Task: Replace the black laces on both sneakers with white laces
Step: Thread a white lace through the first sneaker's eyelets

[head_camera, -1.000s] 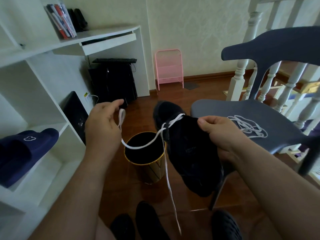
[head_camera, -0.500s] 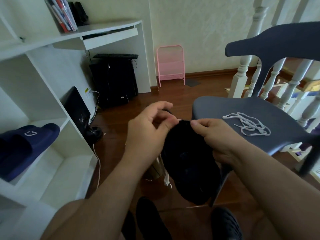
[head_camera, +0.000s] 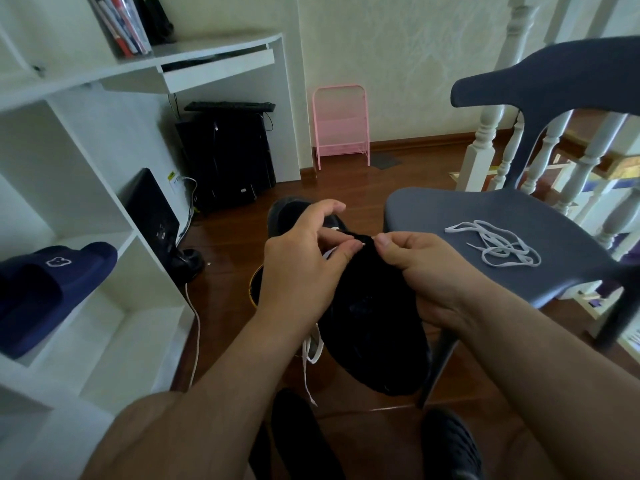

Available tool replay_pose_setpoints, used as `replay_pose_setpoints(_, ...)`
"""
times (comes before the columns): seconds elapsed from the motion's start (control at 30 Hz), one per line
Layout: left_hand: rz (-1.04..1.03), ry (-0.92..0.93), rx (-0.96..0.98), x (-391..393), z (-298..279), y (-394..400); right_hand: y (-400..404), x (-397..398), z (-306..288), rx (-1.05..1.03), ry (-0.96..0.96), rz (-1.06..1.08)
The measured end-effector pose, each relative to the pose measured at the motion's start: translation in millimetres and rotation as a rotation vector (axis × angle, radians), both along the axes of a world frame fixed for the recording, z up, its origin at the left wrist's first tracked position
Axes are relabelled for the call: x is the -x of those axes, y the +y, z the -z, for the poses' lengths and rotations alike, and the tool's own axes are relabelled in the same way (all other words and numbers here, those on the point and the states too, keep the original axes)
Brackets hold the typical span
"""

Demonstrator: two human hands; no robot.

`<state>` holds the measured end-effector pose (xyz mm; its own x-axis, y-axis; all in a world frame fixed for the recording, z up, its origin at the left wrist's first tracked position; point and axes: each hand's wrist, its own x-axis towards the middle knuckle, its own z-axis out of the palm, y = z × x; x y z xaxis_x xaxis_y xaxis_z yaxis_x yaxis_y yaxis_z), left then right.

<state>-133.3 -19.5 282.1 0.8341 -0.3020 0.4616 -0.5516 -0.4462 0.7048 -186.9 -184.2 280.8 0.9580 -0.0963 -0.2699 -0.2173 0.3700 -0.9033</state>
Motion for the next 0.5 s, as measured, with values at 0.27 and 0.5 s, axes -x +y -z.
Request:
replay_pose_setpoints(0.27,0.004,-0.114,-0.056,3.0,0.0,-2.6,1.3,2.7,1.4,0.454,-0.129,0.062)
replay_pose_setpoints(0.5,0.084,-0.105,-0.109,0.9,1.9,-7.6,1.7,0.7,4.8,0.944,-0.266,0.169)
